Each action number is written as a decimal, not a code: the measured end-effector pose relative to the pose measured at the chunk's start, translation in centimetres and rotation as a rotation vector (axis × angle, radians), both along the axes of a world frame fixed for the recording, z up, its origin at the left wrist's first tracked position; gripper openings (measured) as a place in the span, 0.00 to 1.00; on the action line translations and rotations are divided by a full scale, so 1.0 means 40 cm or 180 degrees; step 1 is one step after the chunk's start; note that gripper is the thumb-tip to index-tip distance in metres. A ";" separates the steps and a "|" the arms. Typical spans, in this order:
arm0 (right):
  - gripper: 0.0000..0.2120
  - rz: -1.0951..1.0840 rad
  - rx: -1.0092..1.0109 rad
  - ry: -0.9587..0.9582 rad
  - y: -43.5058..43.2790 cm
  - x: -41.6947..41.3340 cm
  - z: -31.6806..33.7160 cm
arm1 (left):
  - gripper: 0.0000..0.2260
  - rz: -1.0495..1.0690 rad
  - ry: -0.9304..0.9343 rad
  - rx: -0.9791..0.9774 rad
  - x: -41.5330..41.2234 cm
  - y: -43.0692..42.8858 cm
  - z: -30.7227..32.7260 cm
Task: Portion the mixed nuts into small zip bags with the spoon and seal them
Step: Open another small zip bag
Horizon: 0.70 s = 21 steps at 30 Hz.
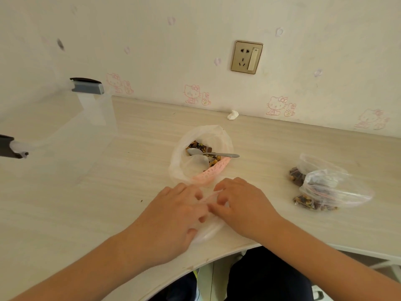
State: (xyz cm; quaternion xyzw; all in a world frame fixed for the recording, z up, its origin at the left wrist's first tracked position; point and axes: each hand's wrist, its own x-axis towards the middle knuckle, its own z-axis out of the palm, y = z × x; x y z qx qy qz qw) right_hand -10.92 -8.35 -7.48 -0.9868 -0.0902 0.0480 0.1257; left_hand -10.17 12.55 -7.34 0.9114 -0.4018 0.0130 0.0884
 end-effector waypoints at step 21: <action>0.09 -0.0065 0.1530 -0.0185 -0.051 -0.050 0.033 | 0.07 0.0799 0.0924 -0.0870 0.019 0.004 0.026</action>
